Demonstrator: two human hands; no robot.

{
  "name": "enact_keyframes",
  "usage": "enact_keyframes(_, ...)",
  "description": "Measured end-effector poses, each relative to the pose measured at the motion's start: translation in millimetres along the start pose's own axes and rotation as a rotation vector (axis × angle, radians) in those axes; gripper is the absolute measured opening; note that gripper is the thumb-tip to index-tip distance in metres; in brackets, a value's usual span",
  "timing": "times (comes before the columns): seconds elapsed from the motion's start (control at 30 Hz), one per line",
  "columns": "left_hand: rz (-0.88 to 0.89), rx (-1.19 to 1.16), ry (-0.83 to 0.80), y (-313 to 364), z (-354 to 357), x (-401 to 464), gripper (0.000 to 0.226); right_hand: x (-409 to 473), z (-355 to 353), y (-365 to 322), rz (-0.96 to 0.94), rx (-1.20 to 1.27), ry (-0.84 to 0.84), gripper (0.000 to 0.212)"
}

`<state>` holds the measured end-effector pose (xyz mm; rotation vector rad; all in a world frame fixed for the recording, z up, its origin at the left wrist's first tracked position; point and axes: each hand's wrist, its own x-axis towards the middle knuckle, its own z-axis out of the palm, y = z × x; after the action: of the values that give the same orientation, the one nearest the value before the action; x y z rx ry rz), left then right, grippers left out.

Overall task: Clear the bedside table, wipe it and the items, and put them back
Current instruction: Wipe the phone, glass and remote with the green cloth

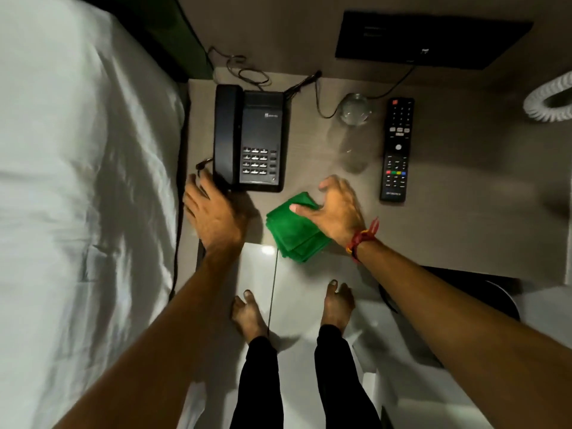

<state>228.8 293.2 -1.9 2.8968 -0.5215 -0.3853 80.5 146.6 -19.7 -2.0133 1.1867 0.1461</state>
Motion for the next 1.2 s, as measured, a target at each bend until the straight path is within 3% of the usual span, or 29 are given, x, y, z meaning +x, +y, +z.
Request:
enact_keyframes(0.1, 0.031, 0.025, -0.095, -33.8, 3.0, -2.1, 0.096, -12.7, 21.0, -4.8, 0.026, -0.007, -0.008, 0.080)
enact_keyframes(0.2, 0.196, 0.127, -0.210, -49.0, 5.4, -4.1, 0.089, -14.5, 29.1, -7.8, 0.069, 0.004, -0.039, 0.077)
enact_keyframes(0.37, 0.385, 0.237, -0.204, -54.2, 13.3, -10.5, 0.071, -11.3, 30.2, -12.7, 0.103, 0.165, -0.160, 0.047)
enact_keyframes(0.47, 0.401, 0.239, -0.201, -62.2, 19.2, -9.4, 0.067, -9.2, 22.4, -27.0, 0.042, 0.298, -0.108, 0.046)
enact_keyframes(0.53, 0.426, 0.226, -0.193, -71.9, 23.0, -7.9, 0.068, -5.5, 12.7, -43.7, -0.005, 0.389, 0.018, 0.042)
enact_keyframes(0.67, 0.498, 0.203, -0.230, -84.1, 28.7, -8.0, 0.066, 10.1, -13.2, -88.6, -0.202, 0.298, 0.371, 0.048)
enact_keyframes(0.73, 0.523, 0.203, -0.246, -85.9, 27.6, -13.1, 0.065, 24.3, -19.9, -112.3, -0.290, 0.256, 0.446, 0.044)
enact_keyframes(0.93, 0.543, 0.199, -0.270, -86.6, 25.4, -11.2, 0.064, 77.3, 6.0, -168.3, -0.588, -0.226, 0.385, 0.054)
enact_keyframes(1.03, 0.542, 0.176, -0.291, -85.1, 22.6, -10.7, 0.065, 84.6, 33.4, -169.5, -0.660, -0.517, 0.169, 0.056)
enact_keyframes(1.1, 0.542, 0.165, -0.303, -86.5, 20.9, -9.7, 0.068, 78.3, 47.8, -161.4, -0.667, -0.593, 0.102, 0.059)
enact_keyframes(1.2, 0.552, 0.165, -0.306, -88.2, 18.6, -8.7, 0.072, 60.0, 58.4, -150.5, -0.668, -0.518, 0.121, 0.059)
